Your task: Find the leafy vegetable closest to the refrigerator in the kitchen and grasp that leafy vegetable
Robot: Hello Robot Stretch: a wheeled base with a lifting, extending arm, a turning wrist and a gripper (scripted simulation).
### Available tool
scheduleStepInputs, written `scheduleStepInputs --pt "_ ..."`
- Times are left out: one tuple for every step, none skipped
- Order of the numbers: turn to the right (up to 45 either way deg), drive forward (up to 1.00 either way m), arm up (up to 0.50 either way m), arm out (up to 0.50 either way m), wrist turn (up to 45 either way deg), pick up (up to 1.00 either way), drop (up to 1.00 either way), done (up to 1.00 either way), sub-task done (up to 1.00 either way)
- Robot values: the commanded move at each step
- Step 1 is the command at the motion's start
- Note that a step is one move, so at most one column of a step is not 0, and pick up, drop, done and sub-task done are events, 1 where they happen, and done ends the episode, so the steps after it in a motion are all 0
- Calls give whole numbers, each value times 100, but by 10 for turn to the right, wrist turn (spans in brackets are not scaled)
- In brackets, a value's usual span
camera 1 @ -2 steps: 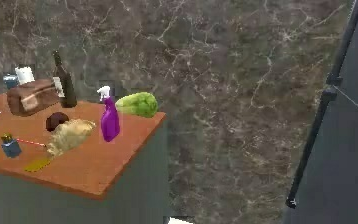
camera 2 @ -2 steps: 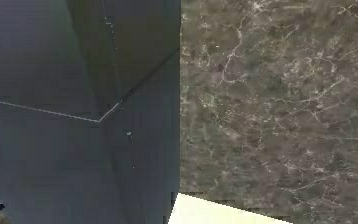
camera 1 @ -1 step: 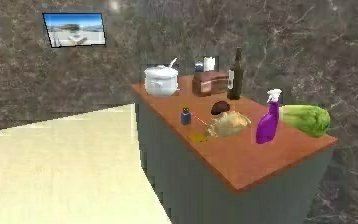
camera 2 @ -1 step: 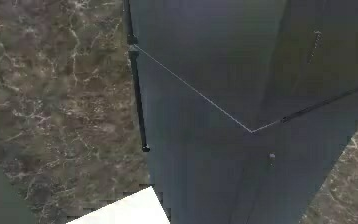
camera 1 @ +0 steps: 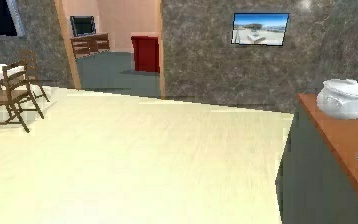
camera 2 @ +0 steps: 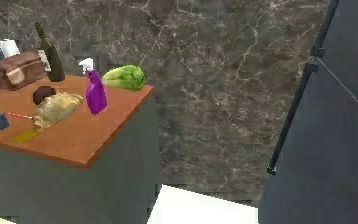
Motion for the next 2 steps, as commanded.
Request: scheduleStepInputs --pt "-120 0 0 0 0 0 0 0 0" --pt "450 0 0 0 0 0 0 0 0"
